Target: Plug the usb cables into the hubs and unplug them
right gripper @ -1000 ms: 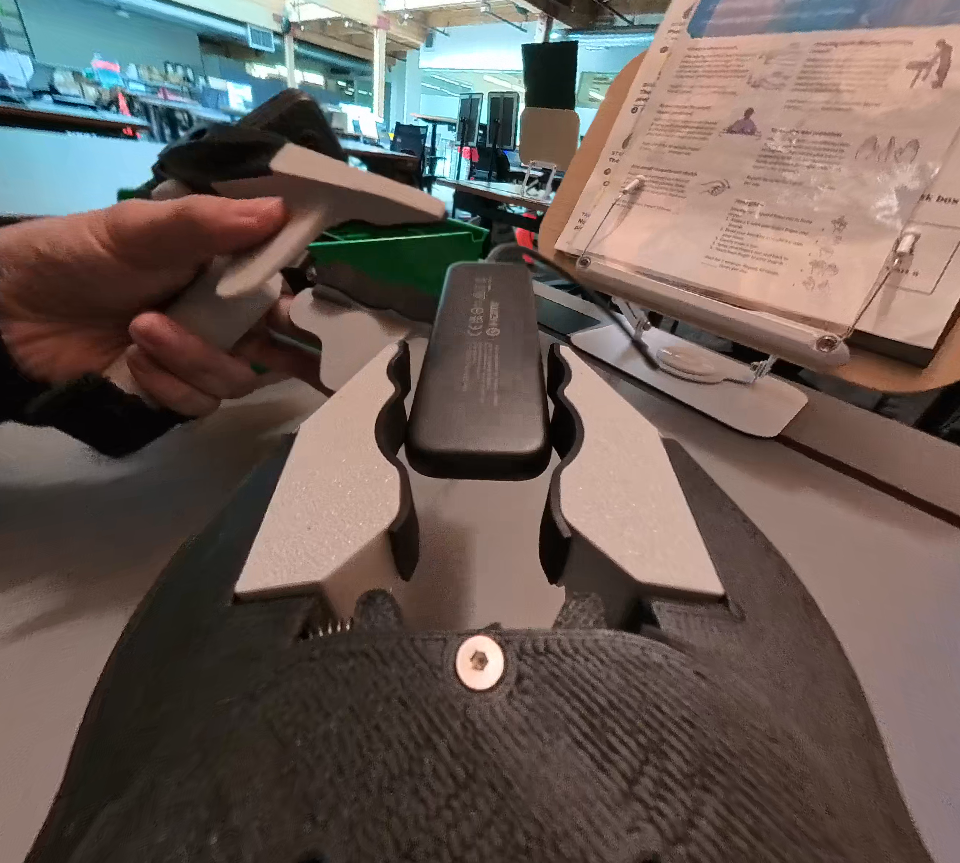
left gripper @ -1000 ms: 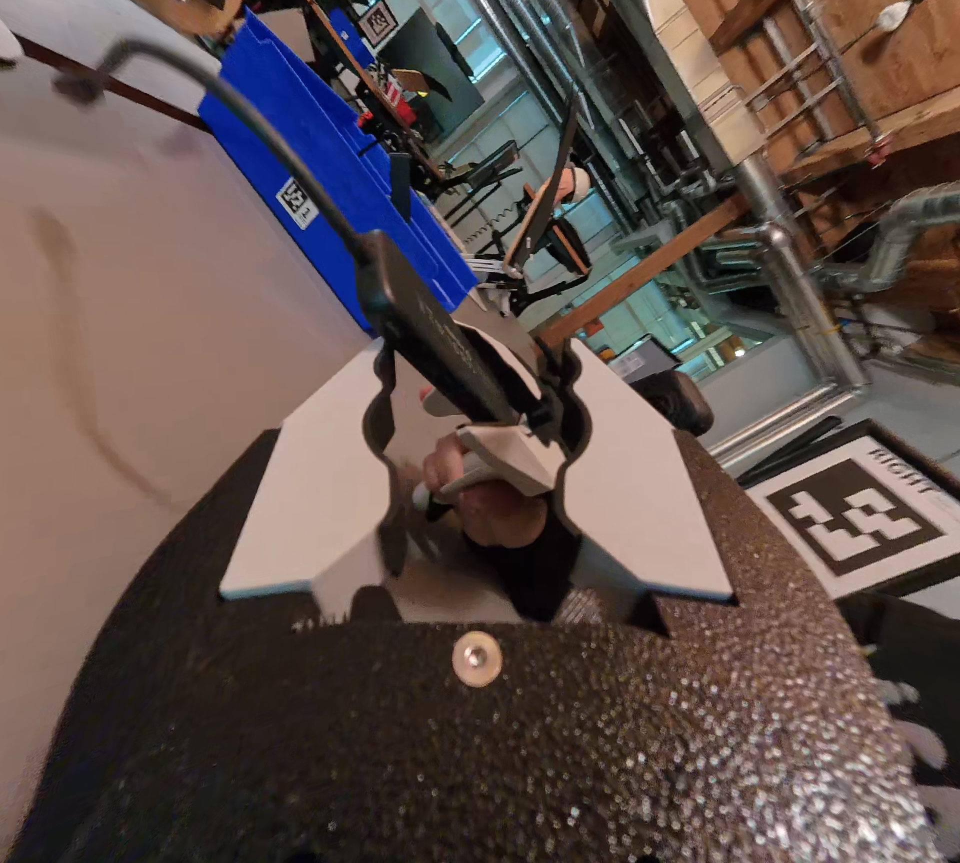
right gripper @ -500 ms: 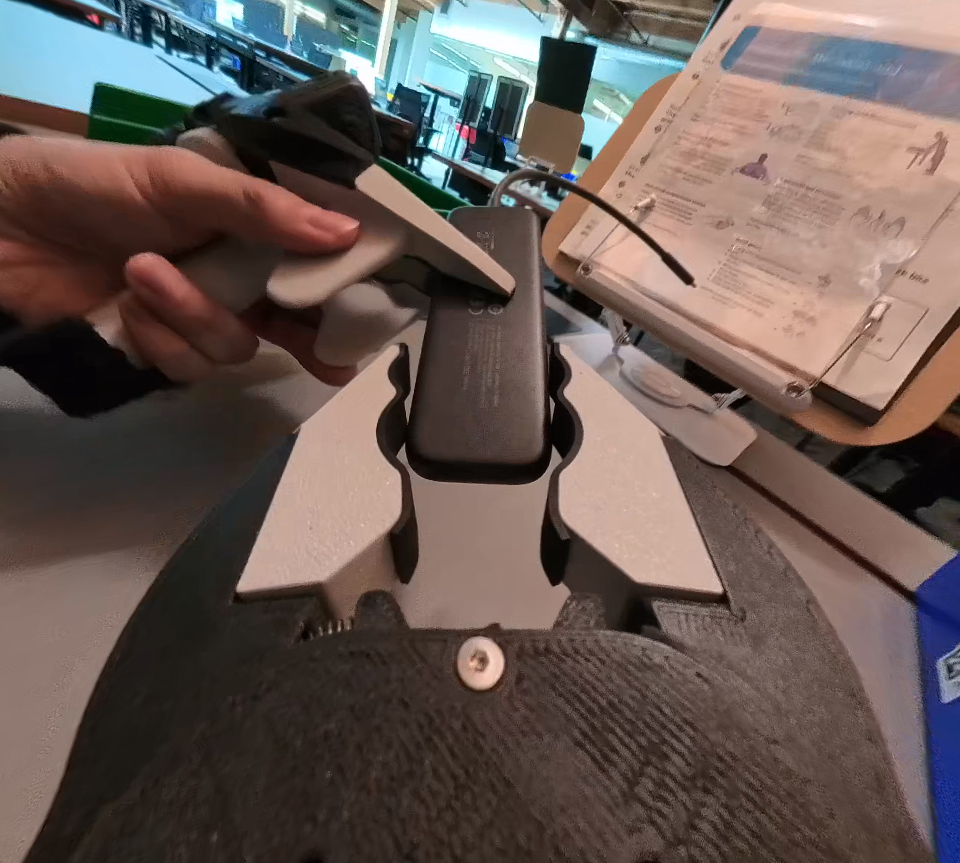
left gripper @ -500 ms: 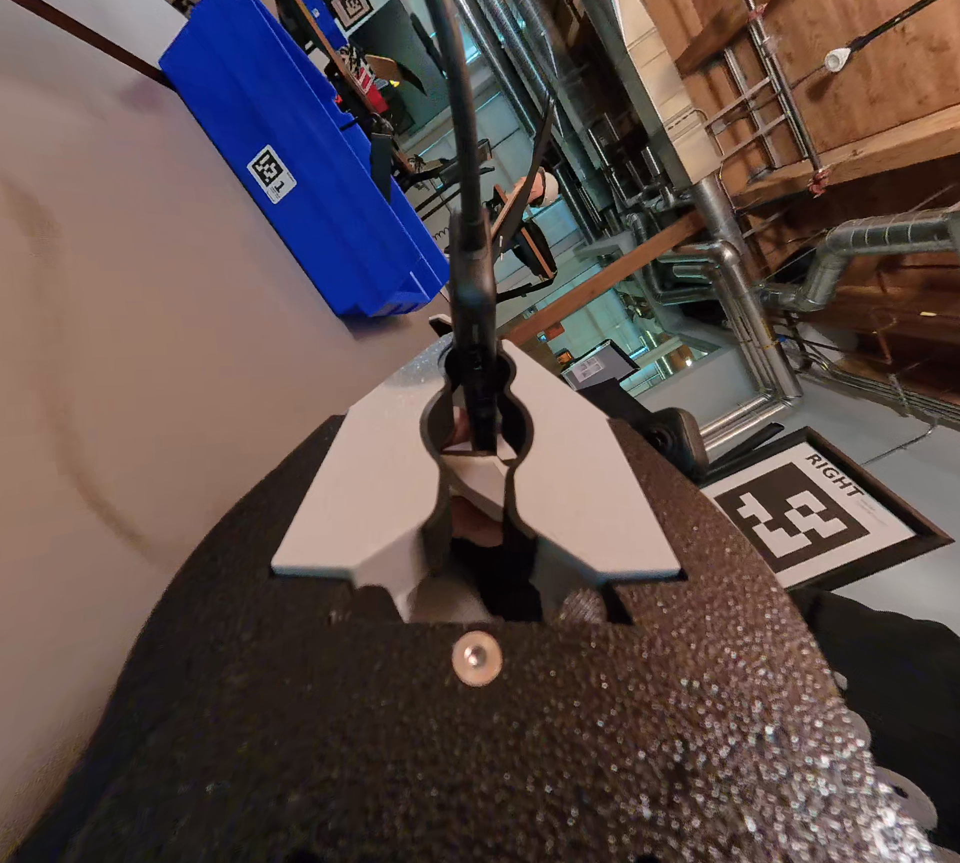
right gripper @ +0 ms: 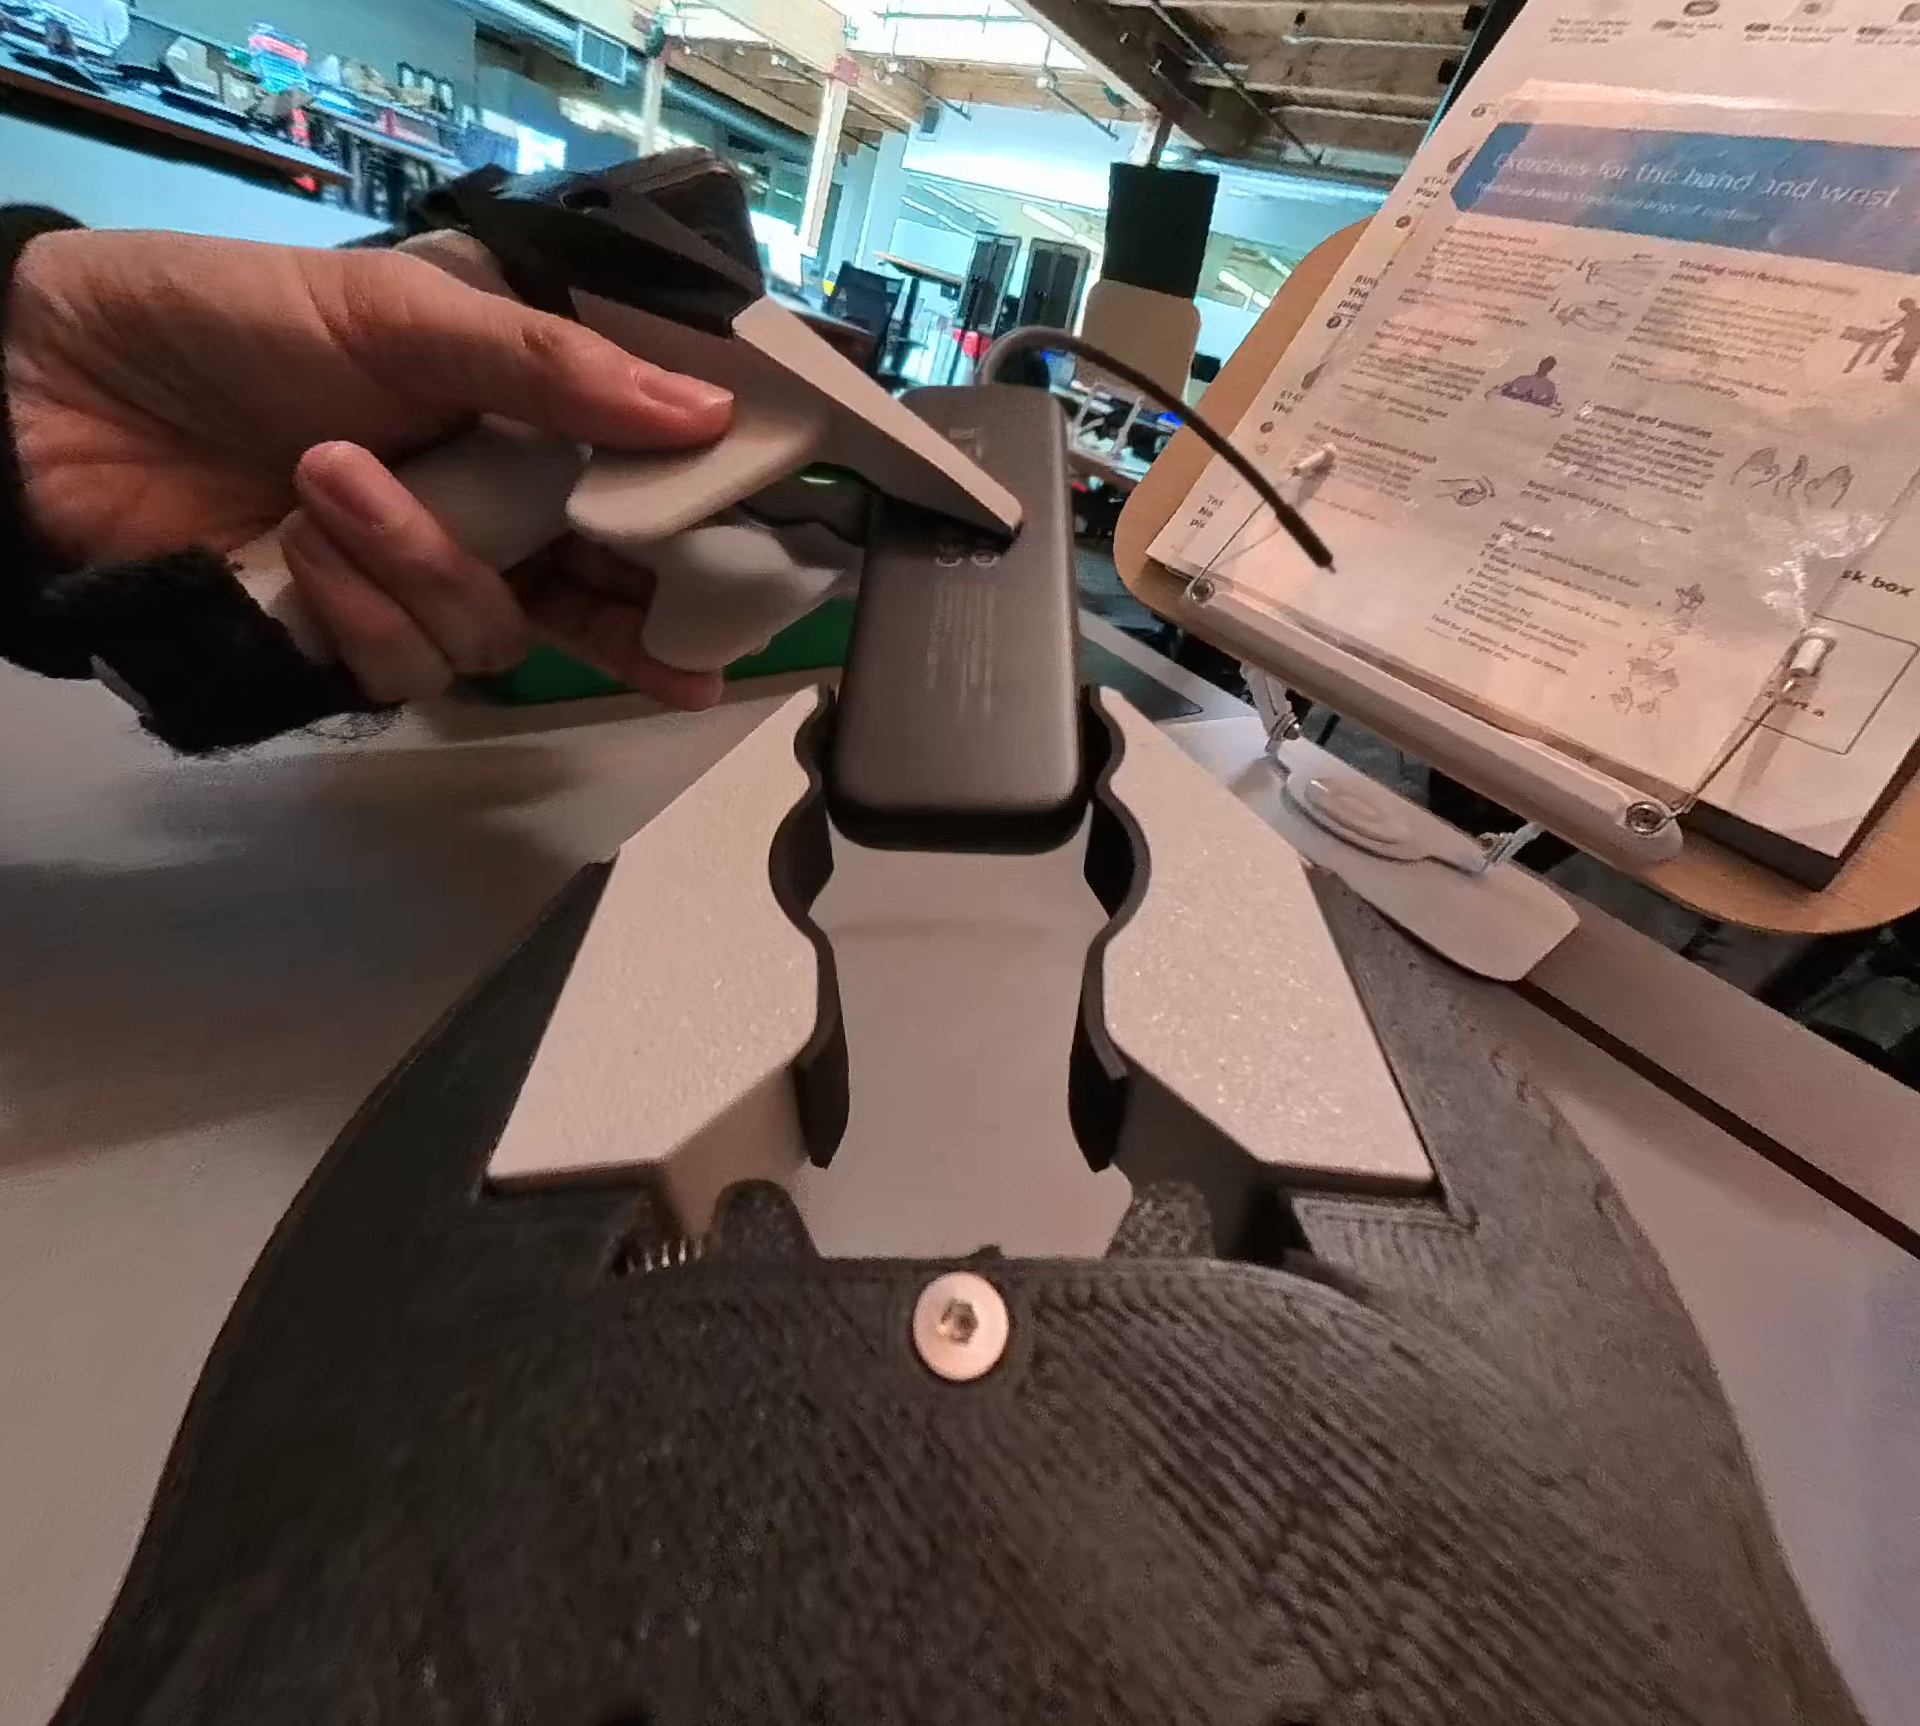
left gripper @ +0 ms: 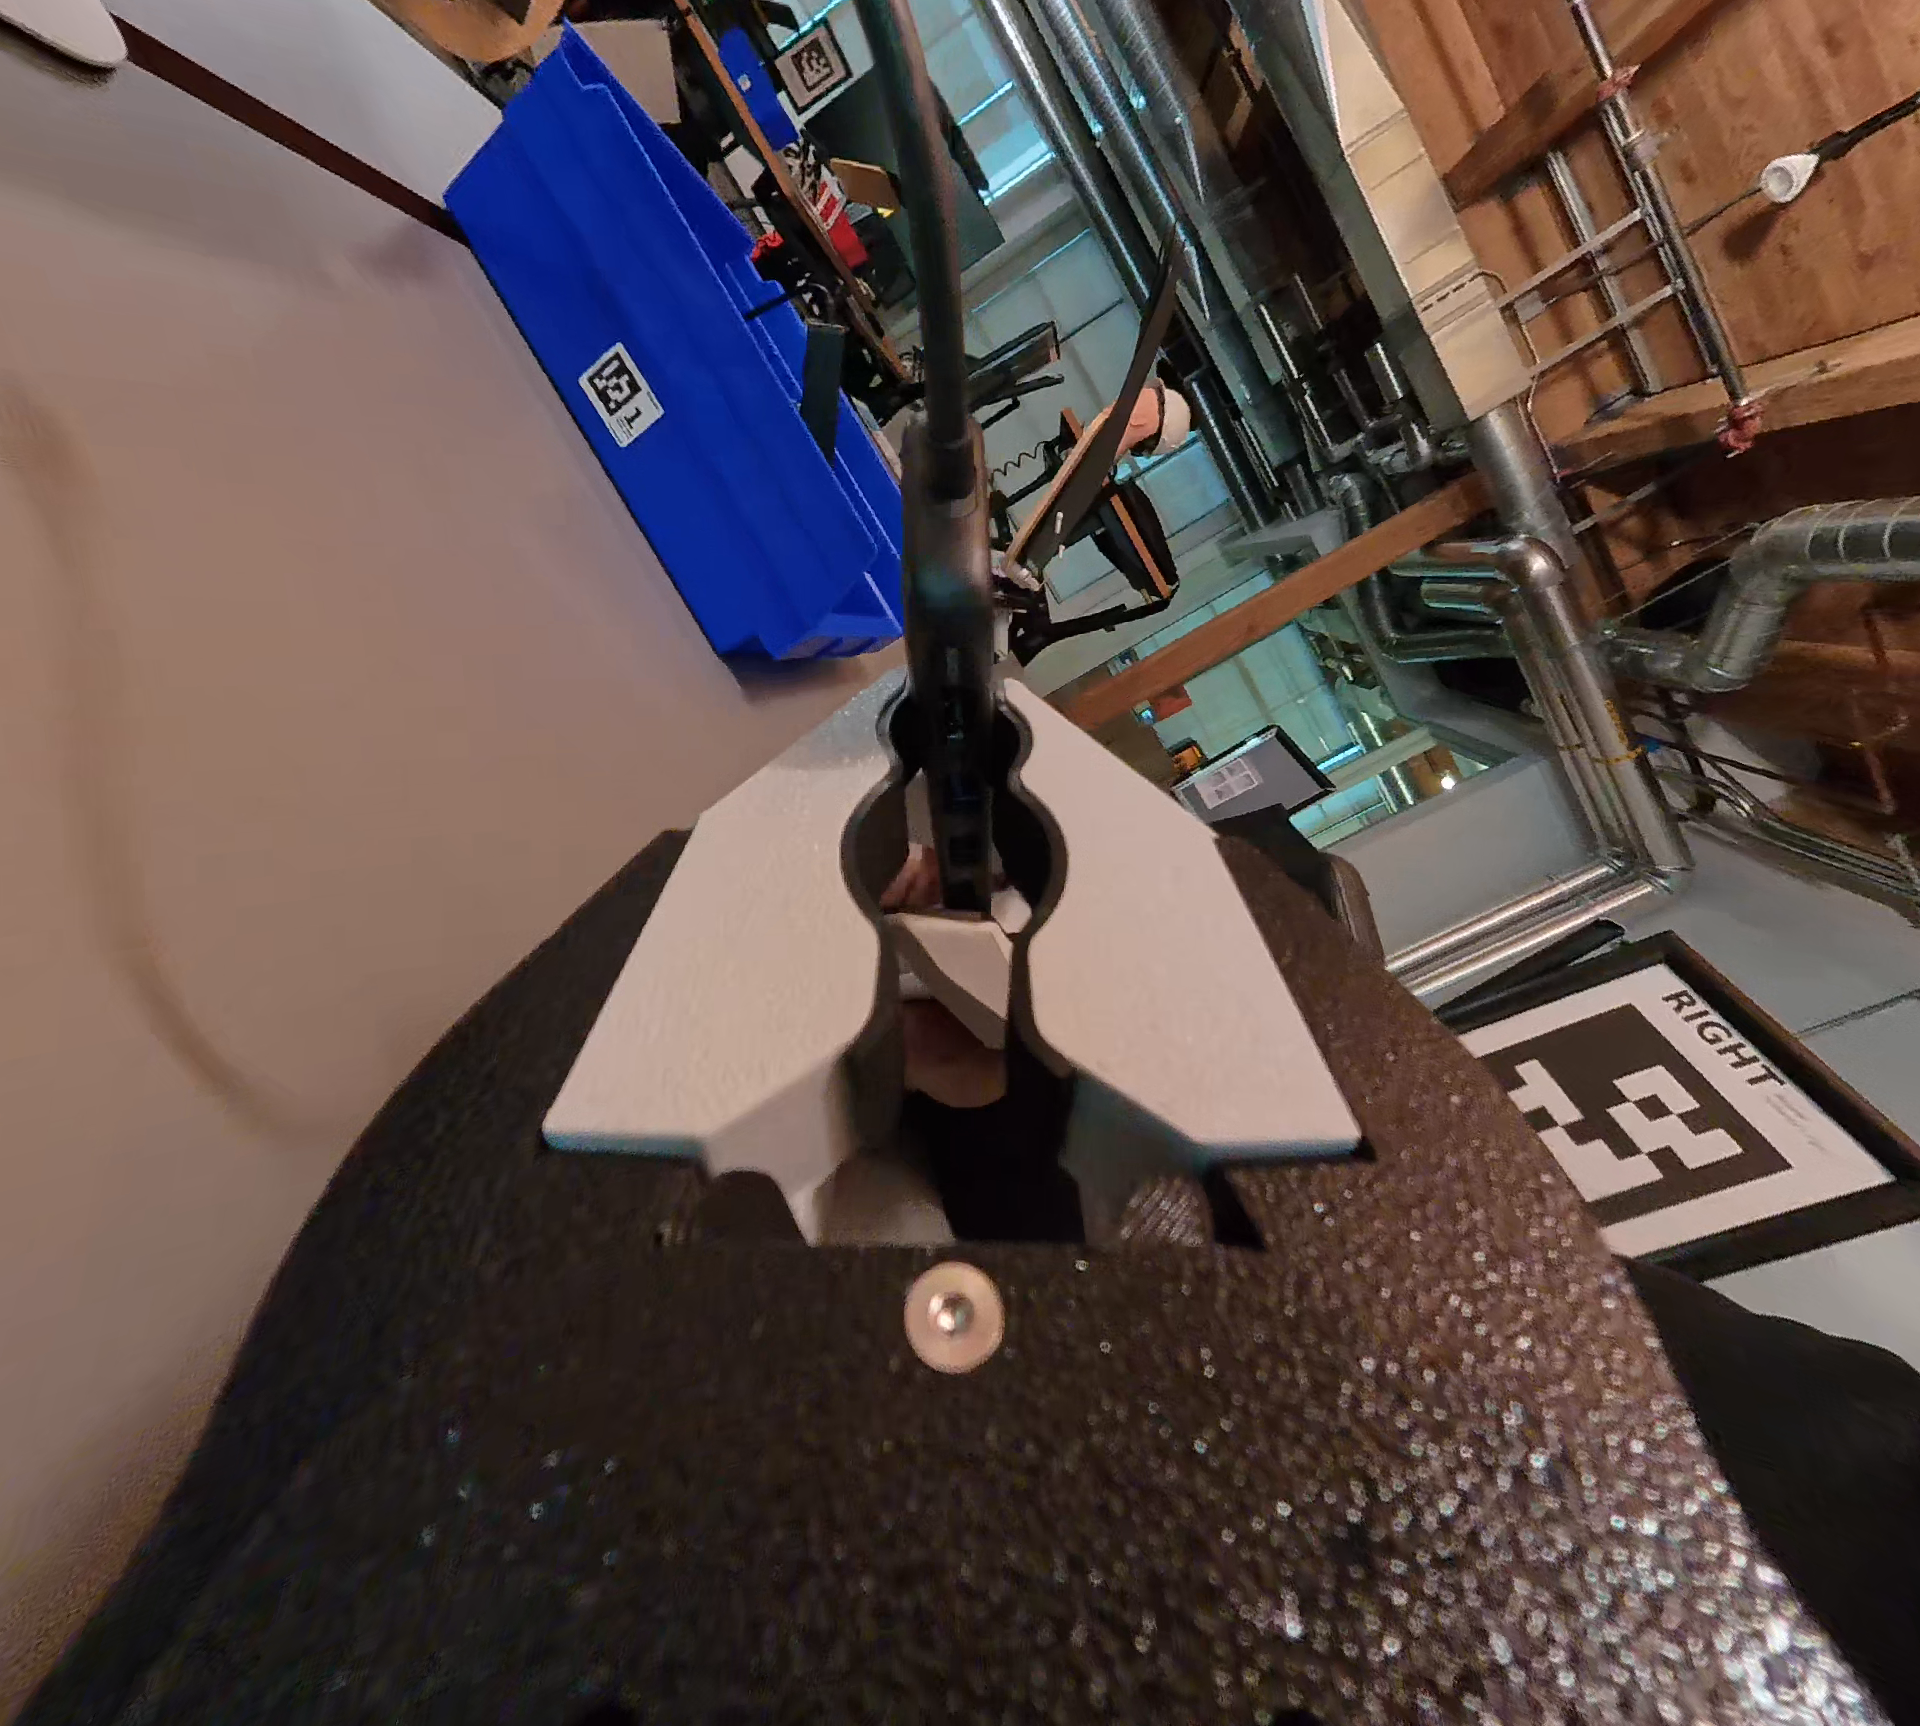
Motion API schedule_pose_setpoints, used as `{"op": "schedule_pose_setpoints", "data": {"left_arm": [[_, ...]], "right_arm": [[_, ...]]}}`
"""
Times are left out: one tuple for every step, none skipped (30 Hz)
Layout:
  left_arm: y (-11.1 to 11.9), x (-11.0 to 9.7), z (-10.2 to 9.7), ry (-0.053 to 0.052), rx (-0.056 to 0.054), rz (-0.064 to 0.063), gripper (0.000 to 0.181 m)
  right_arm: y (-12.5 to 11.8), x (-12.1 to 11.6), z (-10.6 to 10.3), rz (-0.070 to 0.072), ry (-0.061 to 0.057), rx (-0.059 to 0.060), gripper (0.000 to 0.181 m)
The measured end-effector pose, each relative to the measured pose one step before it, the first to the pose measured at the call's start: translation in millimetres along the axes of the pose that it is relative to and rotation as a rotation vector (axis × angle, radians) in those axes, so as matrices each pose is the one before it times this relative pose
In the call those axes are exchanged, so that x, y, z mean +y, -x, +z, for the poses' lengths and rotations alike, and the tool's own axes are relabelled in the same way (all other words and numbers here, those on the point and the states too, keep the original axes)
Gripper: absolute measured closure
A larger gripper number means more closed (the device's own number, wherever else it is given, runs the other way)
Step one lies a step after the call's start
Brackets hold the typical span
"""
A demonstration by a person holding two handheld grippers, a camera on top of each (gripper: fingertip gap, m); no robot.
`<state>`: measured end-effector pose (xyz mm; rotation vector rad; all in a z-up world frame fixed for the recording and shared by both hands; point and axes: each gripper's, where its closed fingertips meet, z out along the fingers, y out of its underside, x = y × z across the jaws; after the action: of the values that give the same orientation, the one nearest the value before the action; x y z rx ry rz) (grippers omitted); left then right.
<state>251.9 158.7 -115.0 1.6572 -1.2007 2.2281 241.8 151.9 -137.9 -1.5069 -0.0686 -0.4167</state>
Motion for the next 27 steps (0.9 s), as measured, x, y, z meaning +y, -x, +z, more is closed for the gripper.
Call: {"op": "schedule_pose_setpoints", "data": {"left_arm": [[-0.81,-0.33,0.45,-0.0077,0.0112,-0.0126,0.172],[0.09,0.14,0.32,-0.0036,0.0040,-0.0121,0.172],[0.96,-0.19,0.04,-0.0042,-0.0078,0.0019,0.172],[-1.06,-0.79,-0.19,-0.0054,-0.0001,0.0102,0.172],[-1.92,-0.80,-0.18,-0.0036,0.0031,0.0121,0.171],[-0.95,-0.85,-0.13,-0.0021,-0.0071,0.0238,0.170],[-3.14,-0.89,-0.05,-0.0015,0.0041,0.0397,0.162],[-5.15,-1.23,0.29,-0.0046,0.0155,0.0323,0.150],[-4.54,-1.42,0.50,-0.0082,0.0126,0.0187,0.140],[-3.05,-1.01,0.50,-0.0077,0.0054,0.0195,0.133],[-0.25,0.06,0.33,-0.0024,-0.0091,0.0237,0.130],[2.04,0.25,-0.03,0.0008,-0.0203,0.0286,0.129],[1.93,0.55,-0.06,0.0037,-0.0173,0.0322,0.129],[0.45,0.65,0.26,0.0038,-0.0057,0.0233,0.129],[-0.01,-0.21,0.09,-0.0030,-0.0013,0.0068,0.129],[0.00,-0.65,0.07,-0.0067,0.0028,-0.0037,0.129],[1.12,-0.33,0.13,-0.0043,0.0004,-0.0074,0.129],[3.02,0.36,0.01,0.0006,-0.0073,-0.0081,0.129],[3.95,1.12,-0.22,0.0049,-0.0095,-0.0087,0.131],[1.81,-0.23,-0.56,-0.0027,0.0030,-0.0061,0.134],[2.38,-1.33,-1.39,-0.0108,-0.0035,-0.0056,0.148],[1.45,-1.25,-1.81,-0.0136,0.0029,0.0036,0.163],[-0.32,0.20,-0.44,-0.0015,0.0117,-0.0232,0.165],[0.33,1.19,0.05,0.0067,0.0075,-0.0372,0.167],[-0.52,1.01,0.39,0.0034,0.0101,-0.0341,0.168],[-1.89,0.39,0.33,-0.0004,0.0168,-0.0324,0.170],[-0.45,0.86,0.31,0.0047,0.0049,-0.0278,0.171]], "right_arm": [[-0.56,-0.63,-0.01,-0.0057,0.0007,0.0033,0.136],[-0.39,-1.13,-0.63,-0.0082,-0.0056,0.0047,0.136],[0.13,1.42,0.08,0.0137,0.0135,-0.0004,0.136],[0.26,-0.20,0.35,0.0193,0.0057,0.0006,0.136],[0.35,-2.57,-0.16,0.0160,-0.0131,0.0035,0.136],[0.53,-1.31,0.38,0.0287,-0.0052,-0.0020,0.136],[0.82,-0.38,0.91,0.0466,-0.0027,-0.0145,0.136],[-0.23,-1.34,0.20,0.0557,-0.0117,-0.0157,0.136],[-1.42,-2.54,-0.53,0.0453,-0.0161,-0.0068,0.136],[-1.36,-1.93,-0.62,0.0251,-0.0085,-0.0026,0.136],[-0.80,-1.33,-0.64,0.0188,-0.0083,-0.0041,0.136],[-1.54,-0.28,-0.62,0.0167,-0.0048,0.0031,0.136],[-1.05,0.54,-0.41,0.0023,0.0017,0.0026,0.136],[-0.23,-0.46,-0.36,-0.0069,-0.0013,0.0012,0.136],[-0.02,-1.69,-0.37,-0.0031,-0.0062,0.0015,0.136],[0.30,-0.58,-0.14,-0.0048,0.0004,-0.0014,0.136],[0.45,-0.49,-0.21,-0.0117,0.0007,-0.0001,0.136],[0.51,-1.22,-0.44,-0.0140,-0.0042,0.0041,0.136],[1.56,-0.26,0.06,-0.0125,0.0013,-0.0022,0.136],[2.91,1.58,0.49,-0.0171,0.0102,-0.0109,0.136],[2.08,0.06,0.05,-0.0310,-0.0031,0.0013,0.136],[2.24,-0.46,0.09,-0.0341,-0.0081,0.0010,0.136],[0.97,2.70,0.71,-0.0275,0.0085,0.0037,0.136],[-0.15,2.26,0.10,-0.0287,0.0025,0.0065,0.136],[-0.38,0.79,-0.56,-0.0357,-0.0054,0.0114,0.136],[-0.51,1.35,-0.35,-0.0327,0.0005,0.0093,0.136],[-0.84,0.82,-0.19,-0.0186,-0.0014,0.0087,0.136]]}}
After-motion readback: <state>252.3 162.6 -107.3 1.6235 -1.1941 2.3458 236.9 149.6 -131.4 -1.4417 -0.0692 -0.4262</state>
